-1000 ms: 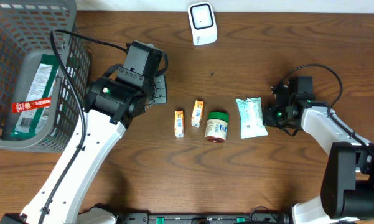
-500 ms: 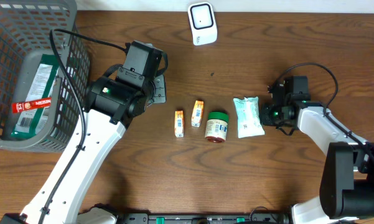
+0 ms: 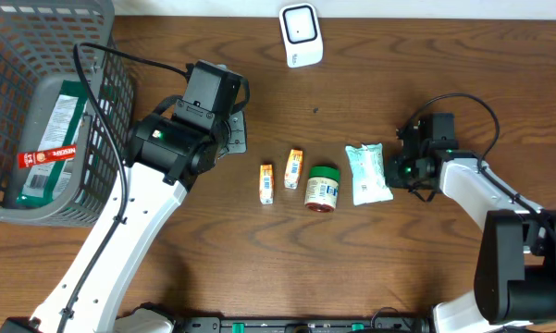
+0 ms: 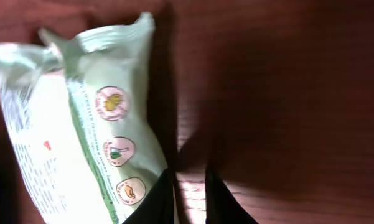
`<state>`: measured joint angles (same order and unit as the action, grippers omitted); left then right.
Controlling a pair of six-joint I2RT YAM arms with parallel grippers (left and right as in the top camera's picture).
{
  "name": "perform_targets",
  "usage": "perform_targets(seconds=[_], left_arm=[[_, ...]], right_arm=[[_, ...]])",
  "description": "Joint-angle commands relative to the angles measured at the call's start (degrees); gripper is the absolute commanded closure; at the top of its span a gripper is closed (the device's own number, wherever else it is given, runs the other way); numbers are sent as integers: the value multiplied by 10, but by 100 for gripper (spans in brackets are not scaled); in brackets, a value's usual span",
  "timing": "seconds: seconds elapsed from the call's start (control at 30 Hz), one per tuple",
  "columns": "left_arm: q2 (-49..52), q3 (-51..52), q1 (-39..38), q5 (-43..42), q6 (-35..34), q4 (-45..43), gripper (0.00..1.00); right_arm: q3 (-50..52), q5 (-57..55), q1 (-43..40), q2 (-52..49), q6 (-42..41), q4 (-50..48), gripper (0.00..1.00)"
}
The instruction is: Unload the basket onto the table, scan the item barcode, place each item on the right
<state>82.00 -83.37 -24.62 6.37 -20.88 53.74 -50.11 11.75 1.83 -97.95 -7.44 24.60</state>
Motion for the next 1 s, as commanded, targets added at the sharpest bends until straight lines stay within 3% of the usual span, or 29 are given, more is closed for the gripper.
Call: perform_targets(seconds=[0.0,0.27,0.4,0.97], left_arm=[[4,-2,2,8,7,0,86],[4,-2,2,8,7,0,85],[4,-2,2,8,7,-1,86],[4,-2,2,8,7,-1,84]], right_arm=[[3,7,13,-6,-9,0,85],[3,-18,15,-6,-7,-10,76],[3,-63,16,-6,-7,-37,76],[3,-37,34,-6,-19,-61,71]])
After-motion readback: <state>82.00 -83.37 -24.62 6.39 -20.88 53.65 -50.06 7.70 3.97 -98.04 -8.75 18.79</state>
